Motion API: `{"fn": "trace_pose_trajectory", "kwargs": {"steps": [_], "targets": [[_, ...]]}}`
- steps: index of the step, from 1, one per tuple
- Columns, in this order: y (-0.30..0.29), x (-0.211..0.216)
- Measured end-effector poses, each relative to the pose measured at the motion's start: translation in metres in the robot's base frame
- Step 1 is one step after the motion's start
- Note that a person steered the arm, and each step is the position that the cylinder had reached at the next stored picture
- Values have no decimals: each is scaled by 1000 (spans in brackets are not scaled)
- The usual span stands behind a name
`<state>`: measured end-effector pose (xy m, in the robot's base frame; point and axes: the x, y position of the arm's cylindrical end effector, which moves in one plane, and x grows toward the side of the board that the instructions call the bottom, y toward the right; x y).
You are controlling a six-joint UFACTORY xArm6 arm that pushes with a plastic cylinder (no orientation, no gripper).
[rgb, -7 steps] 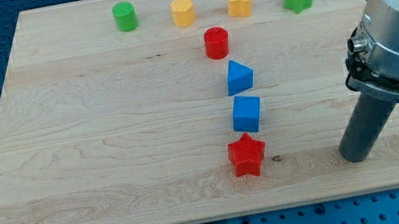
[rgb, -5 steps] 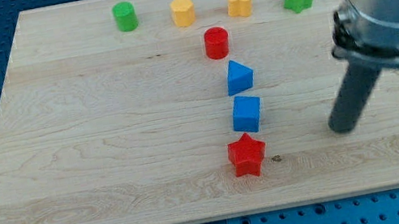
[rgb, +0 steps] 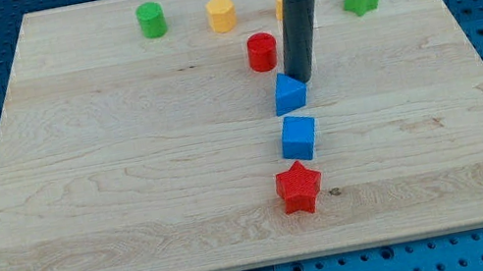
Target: Push blue triangle towards bottom center
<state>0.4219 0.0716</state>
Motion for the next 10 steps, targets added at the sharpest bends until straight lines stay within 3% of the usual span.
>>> {"fn": "trace_pose_trajectory", "kwargs": {"steps": [2, 4, 6, 7, 9, 10], "targets": [[-19, 68], [-26, 106], [4, 103], [3, 67], [-93, 57], [-108, 57]]}}
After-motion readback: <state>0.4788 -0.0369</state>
